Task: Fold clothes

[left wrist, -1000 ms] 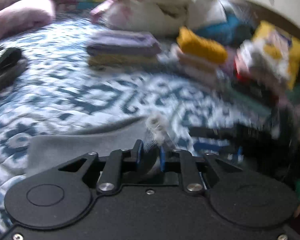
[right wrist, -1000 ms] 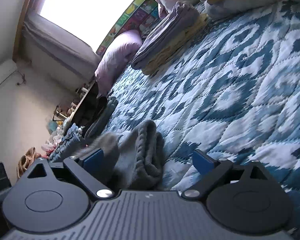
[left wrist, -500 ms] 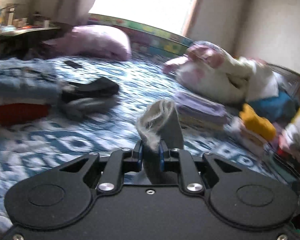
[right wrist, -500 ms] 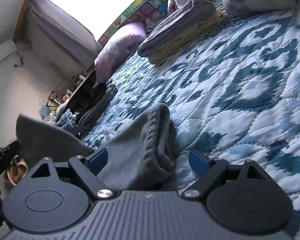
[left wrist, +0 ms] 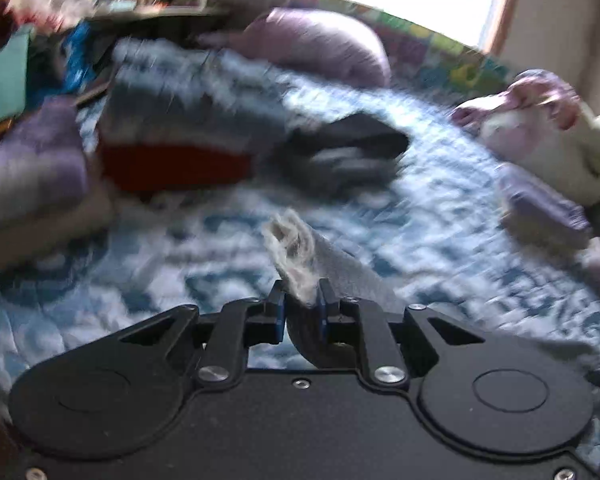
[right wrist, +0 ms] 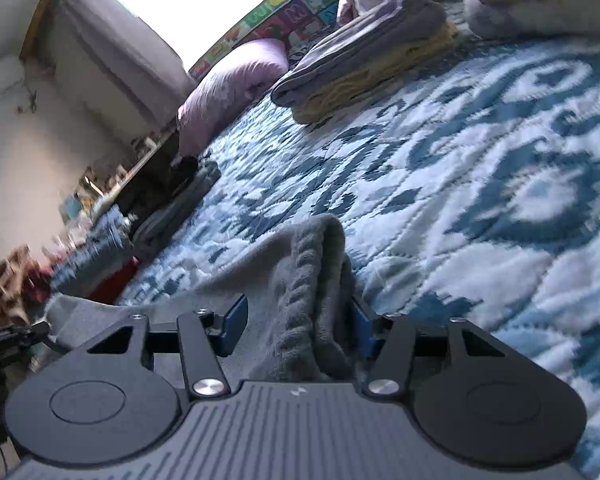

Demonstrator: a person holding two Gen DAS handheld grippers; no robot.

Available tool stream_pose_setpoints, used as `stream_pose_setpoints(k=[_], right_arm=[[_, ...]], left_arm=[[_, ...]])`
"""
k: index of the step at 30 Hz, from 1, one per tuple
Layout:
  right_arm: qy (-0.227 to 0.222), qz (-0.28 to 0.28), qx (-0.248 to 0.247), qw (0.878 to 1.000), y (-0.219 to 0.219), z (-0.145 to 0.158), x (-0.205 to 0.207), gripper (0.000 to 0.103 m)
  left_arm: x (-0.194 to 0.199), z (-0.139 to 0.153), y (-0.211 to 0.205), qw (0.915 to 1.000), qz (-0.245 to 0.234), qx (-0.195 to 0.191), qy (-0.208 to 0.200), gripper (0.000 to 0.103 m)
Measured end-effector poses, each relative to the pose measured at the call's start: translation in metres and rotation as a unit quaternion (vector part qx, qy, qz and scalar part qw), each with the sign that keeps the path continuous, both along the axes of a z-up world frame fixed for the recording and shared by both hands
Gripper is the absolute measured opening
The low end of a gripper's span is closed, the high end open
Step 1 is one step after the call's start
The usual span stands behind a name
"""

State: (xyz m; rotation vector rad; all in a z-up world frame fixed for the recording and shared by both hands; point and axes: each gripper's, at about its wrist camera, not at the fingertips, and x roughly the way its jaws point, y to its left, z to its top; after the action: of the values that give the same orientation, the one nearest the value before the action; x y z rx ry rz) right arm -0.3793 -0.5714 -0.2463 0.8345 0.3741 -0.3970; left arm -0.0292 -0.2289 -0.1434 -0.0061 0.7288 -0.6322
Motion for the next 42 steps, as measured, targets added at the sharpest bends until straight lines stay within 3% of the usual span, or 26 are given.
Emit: stream_pose_setpoints(k=[2, 6, 12, 17, 20, 22, 23, 24, 26, 30, 34, 42], right_arm=[[0.016, 0.003, -0.016, 1.0, 0.002, 0.001, 0.004, 0.036], [0.014, 0.002, -0.007, 1.0, -0.002, 0.002, 0.001, 0.033], [-0.017, -0.011, -0.07, 0.997, -0.006, 0.032, -0.007, 0.029], [-0.044, -0.046, -0.098, 0.993, -0.037, 0.056, -0.009, 0.022], [-0.054, -0.063, -0.119, 0.989, -0.057, 0.07, -0.006, 0.02], [-0.058, -0.074, -0.132, 0.987, -0.069, 0.074, -0.004, 0.019], [-0.053, -0.079, -0.131, 0.987, -0.074, 0.072, -0.001, 0.02], [-0.033, -0.08, -0.124, 0.989, -0.081, 0.065, 0.005, 0.022], [0.026, -0.077, -0.081, 0.993, -0.095, 0.042, 0.017, 0.058], [0.025, -0.1, -0.061, 0.993, -0.098, 0.023, 0.002, 0.059], [0.02, -0.077, -0.114, 0.99, -0.102, 0.034, 0.012, 0.059], [0.06, -0.022, -0.16, 0.985, -0.097, 0.033, 0.047, 0.059]], left_arm=[[0.007, -0.017, 0.004, 0.9996, 0.015, 0.007, 0.023, 0.013], [0.012, -0.04, 0.005, 0.9984, 0.035, 0.009, 0.044, 0.012], [0.014, -0.008, -0.005, 0.9987, 0.012, -0.05, 0.007, 0.011], [0.02, 0.024, -0.036, 0.9947, -0.012, -0.099, -0.026, 0.01], [0.027, 0.026, -0.052, 0.9932, -0.019, -0.11, -0.032, 0.01], [0.036, 0.01, -0.061, 0.996, -0.02, -0.086, -0.014, 0.014], [0.041, -0.001, -0.067, 0.9977, -0.02, -0.065, 0.002, 0.017], [0.047, -0.015, -0.072, 0.999, -0.014, -0.031, 0.029, 0.032], [0.045, -0.033, -0.07, 0.9992, -0.004, 0.003, 0.041, 0.036], [0.032, -0.037, -0.056, 0.9998, -0.012, 0.003, 0.017, 0.039], [0.037, -0.023, -0.063, 0.9996, -0.027, 0.001, 0.003, 0.04], [0.065, -0.015, -0.111, 0.9946, -0.084, 0.058, -0.017, 0.041]])
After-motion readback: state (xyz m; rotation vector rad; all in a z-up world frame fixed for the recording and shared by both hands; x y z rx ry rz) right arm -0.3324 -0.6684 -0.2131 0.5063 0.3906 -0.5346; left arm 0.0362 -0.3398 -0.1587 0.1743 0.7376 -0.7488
